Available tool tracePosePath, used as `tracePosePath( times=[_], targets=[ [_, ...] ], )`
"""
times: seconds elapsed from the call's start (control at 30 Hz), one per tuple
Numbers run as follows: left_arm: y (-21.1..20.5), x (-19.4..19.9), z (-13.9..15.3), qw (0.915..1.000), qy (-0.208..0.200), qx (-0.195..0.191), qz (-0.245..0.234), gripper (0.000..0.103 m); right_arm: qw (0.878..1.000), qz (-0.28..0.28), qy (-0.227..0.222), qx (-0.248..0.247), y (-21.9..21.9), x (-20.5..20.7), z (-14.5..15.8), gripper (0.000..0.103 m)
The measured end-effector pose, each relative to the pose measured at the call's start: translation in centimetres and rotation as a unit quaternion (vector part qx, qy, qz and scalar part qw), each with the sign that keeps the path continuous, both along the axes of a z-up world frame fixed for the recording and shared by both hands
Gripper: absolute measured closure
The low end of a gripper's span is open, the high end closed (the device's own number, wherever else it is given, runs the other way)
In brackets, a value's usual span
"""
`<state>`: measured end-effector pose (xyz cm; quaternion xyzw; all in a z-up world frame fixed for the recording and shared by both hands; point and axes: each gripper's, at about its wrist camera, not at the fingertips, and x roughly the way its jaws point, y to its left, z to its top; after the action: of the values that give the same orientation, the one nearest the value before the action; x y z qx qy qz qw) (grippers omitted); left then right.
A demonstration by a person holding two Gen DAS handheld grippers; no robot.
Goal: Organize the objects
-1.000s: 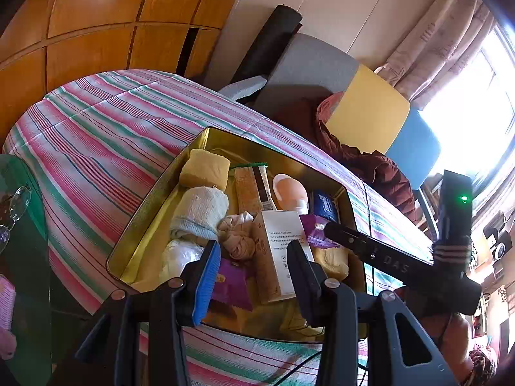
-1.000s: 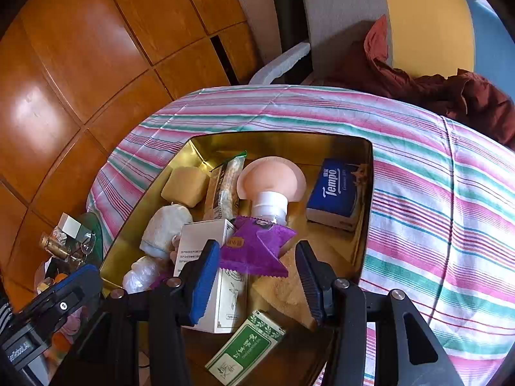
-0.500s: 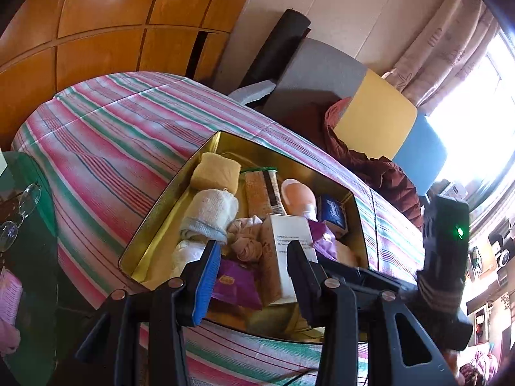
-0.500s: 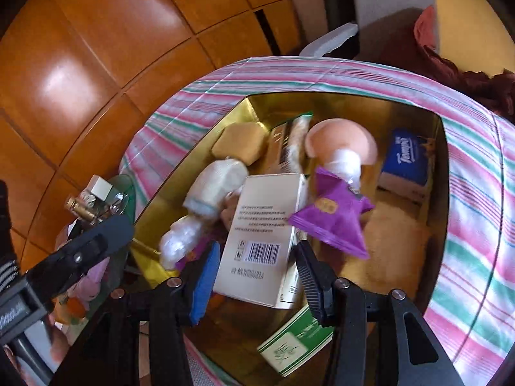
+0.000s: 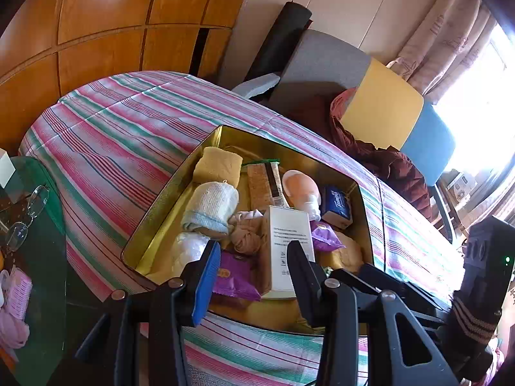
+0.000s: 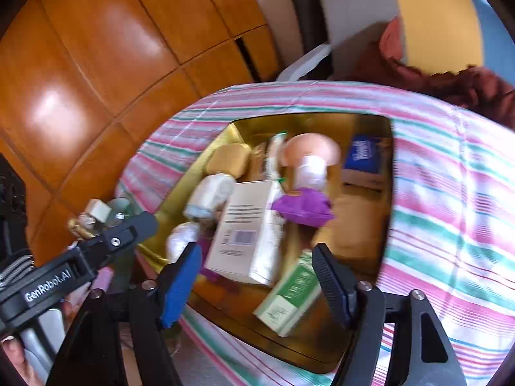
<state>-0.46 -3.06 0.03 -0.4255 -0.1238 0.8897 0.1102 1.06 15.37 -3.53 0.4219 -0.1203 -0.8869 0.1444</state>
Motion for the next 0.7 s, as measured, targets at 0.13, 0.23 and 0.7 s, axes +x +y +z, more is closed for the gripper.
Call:
tracePosePath(
  times=[0.13, 0.23, 0.7],
  targets=[
    [0.6, 0.5, 0.4, 0.9997, 0.013, -0.019, 0.003, 0.060, 0.998, -0.042, 0.006, 0.042, 0.8, 0.8, 0.7, 0.013],
    [0.9, 1.2, 0.9, 0.9982, 0.035, -0.047, 0.008, 0.060, 0.996, -0.062, 0.000, 0.061, 1.4, 0.7, 1.0, 0.007],
    [-0.2, 1.4, 1.7, 0.9935, 0.043, -0.099, 0.035, 0.060, 0.984, -0.102, 0.019, 0.145, -0.4, 1.7, 3.2, 0.000]
  ],
)
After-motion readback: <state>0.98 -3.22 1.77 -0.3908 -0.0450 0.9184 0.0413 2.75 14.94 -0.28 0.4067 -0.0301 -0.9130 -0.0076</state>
